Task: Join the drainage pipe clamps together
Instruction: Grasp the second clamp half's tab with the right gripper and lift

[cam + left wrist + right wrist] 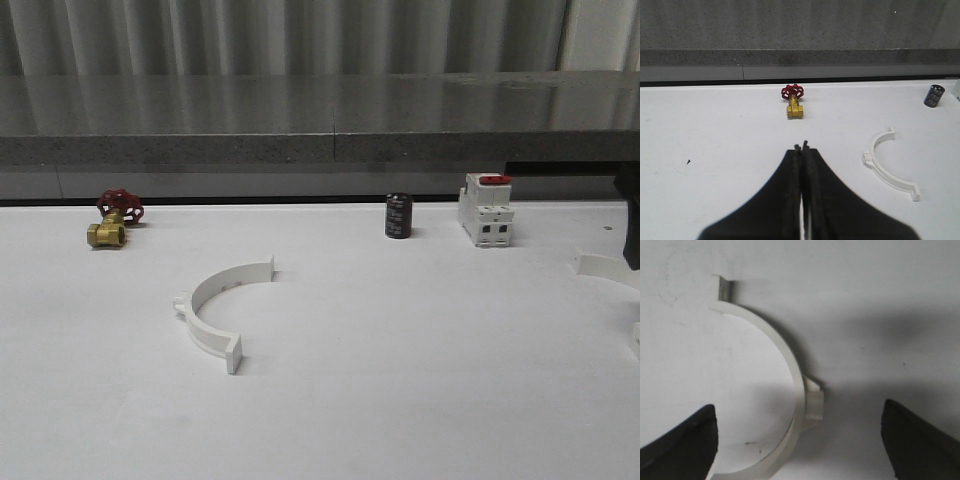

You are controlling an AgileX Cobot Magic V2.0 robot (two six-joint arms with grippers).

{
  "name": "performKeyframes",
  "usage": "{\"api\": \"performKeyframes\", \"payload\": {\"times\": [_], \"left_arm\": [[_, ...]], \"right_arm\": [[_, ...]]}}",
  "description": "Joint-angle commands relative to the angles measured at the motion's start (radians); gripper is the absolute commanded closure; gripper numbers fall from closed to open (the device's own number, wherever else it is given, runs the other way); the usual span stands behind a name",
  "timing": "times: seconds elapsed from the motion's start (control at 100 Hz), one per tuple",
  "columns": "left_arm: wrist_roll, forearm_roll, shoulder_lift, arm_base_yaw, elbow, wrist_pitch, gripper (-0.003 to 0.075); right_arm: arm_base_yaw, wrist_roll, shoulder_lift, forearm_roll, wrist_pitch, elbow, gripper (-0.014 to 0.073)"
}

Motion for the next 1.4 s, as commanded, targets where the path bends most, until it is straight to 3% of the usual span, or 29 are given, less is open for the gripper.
{"api": "performKeyframes", "payload": {"times": [0.0, 1.39], "left_arm": [[-0.004, -0.004, 0.008, 0.003, -0.025, -0.068, 0.0740], [-0.004, -0.004, 0.008, 0.003, -0.025, -0.068, 0.0740]], "right_arm": [[-0.005, -0.013, -0.009, -0.001, -0.056, -0.034, -0.0059], [-0.005, 0.037, 0.061, 0.005, -0.035, -0.033, -0.0059]]}}
